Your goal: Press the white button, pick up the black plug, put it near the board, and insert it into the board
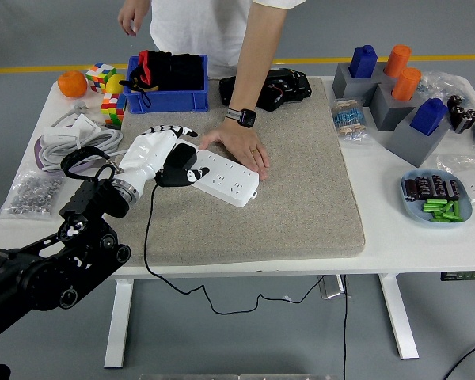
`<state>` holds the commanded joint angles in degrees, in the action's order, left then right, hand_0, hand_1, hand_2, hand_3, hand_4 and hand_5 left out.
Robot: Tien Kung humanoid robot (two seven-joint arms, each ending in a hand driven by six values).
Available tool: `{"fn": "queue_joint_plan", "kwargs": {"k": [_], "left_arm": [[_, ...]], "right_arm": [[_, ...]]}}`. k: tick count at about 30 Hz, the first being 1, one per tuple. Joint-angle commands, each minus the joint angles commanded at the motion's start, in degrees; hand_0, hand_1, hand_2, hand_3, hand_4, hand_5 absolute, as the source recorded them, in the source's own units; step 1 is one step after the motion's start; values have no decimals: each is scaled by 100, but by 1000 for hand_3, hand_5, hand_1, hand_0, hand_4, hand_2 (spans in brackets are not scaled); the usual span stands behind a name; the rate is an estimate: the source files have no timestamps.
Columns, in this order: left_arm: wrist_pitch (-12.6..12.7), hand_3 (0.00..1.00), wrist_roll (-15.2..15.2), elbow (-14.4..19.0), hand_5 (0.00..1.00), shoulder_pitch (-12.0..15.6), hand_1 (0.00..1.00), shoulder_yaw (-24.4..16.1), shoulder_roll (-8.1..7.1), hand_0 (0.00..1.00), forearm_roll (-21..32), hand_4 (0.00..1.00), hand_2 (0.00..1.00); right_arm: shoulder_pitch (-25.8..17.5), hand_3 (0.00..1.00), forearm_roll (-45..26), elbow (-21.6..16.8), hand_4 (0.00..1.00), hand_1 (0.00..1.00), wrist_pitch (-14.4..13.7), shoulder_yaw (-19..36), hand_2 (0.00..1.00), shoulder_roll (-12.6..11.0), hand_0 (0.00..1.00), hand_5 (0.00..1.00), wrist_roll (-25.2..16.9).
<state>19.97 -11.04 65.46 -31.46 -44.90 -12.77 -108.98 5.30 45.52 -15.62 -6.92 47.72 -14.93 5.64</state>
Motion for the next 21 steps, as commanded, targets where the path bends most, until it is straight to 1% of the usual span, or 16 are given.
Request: {"fn": "queue_joint_plan", "kwargs": {"k": [2,3,6,7,9,16,18,21], "left_arm": [[44,805,25,135,447,73,921,-240,-6,916,-36,835,830],[50,805,28,155,447,85,921,-281,-7,916,-42,835,830],[121,807,91,311,441,234,913,-644,-12,915,-97,827,825],[139,807,103,372,441,318,913,-827,-18,915,-138,827,825],[163,807,126,417,441,409,913,-1055,-15,915,-174,827,825],[231,803,317,574,440,928,906,-2145,-10,912,-321,823,820],[262,798,367,613,431,1012,903,-2364,-11,914,-348,818,819],[303,798,441,728,431,1164,903,-2857,1,914,-413,818,819]], "right_arm": [[2,628,6,-3,754,653,1,-2,655,0,821,489,0],[3,628,7,-4,754,653,1,-2,655,0,821,489,0],[10,628,13,-7,754,653,1,15,655,3,822,489,1],[13,628,13,-8,754,653,1,21,655,3,822,489,0],[17,628,19,-6,754,653,1,29,655,3,822,489,2],[29,629,34,-10,754,653,-1,74,654,-6,822,489,1],[31,629,37,-11,754,653,0,83,655,-8,822,490,2],[49,629,46,-17,754,653,0,107,655,-27,822,490,1]]}}
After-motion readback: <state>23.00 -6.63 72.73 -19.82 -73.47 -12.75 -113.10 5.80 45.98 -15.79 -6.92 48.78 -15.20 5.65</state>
